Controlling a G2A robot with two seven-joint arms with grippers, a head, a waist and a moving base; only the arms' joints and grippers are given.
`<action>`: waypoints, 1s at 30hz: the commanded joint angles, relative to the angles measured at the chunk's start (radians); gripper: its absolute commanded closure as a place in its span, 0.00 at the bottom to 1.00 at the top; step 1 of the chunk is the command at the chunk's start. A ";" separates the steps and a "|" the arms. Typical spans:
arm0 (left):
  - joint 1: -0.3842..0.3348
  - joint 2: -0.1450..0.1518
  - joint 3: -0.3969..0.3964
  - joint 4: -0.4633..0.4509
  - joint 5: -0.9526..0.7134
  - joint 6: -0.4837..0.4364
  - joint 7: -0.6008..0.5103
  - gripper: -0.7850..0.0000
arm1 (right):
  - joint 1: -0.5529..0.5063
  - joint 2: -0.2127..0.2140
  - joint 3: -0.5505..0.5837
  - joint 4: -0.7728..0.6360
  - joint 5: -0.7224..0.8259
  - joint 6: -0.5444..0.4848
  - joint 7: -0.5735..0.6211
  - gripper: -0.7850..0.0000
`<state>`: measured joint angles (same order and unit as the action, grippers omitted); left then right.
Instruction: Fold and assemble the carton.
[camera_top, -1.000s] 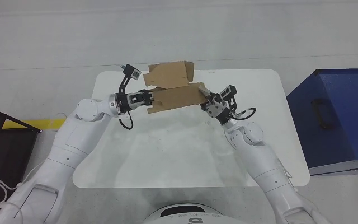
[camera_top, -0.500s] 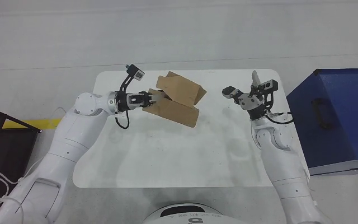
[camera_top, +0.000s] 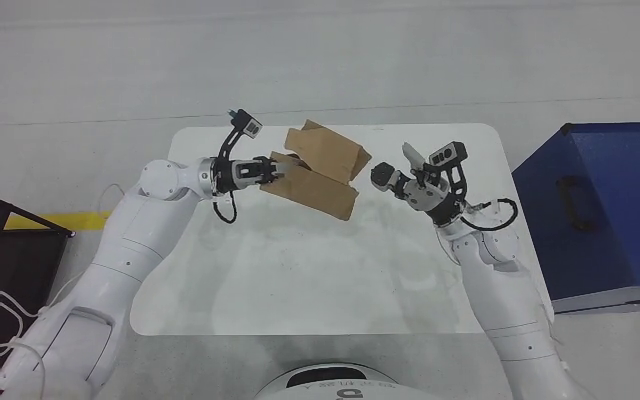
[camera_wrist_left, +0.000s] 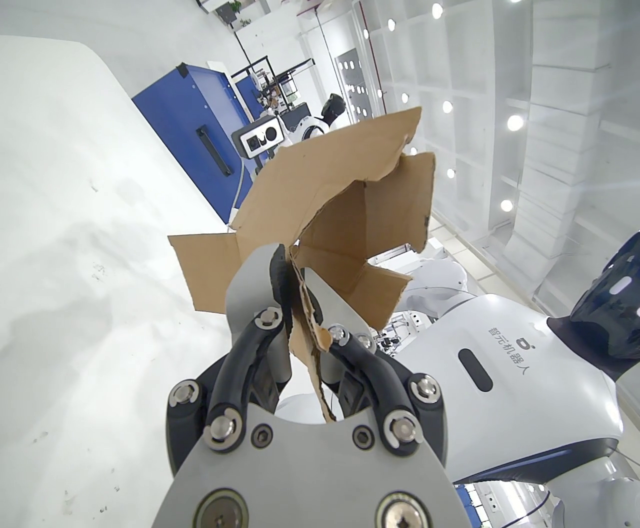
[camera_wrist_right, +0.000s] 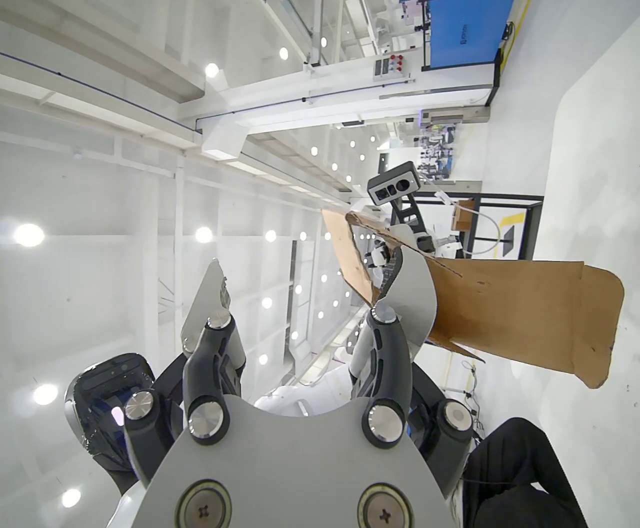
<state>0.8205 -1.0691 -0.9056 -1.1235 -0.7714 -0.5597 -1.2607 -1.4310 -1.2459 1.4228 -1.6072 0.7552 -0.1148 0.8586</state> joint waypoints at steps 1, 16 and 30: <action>-0.001 -0.001 0.002 0.000 0.000 0.003 -0.003 1.00 | 0.013 0.000 -0.016 0.012 -0.020 0.002 0.005 0.24; -0.022 -0.006 0.021 0.005 0.013 0.057 -0.057 1.00 | 0.050 0.012 -0.061 0.029 -0.136 -0.022 0.155 0.33; -0.020 -0.002 -0.001 0.012 -0.009 0.065 -0.065 1.00 | 0.013 0.024 0.020 0.019 -0.082 -0.092 0.093 0.25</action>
<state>0.7997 -1.0713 -0.9046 -1.1123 -0.7788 -0.4973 -1.3232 -1.4085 -1.2238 1.4312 -1.5786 0.6606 -0.1966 0.9417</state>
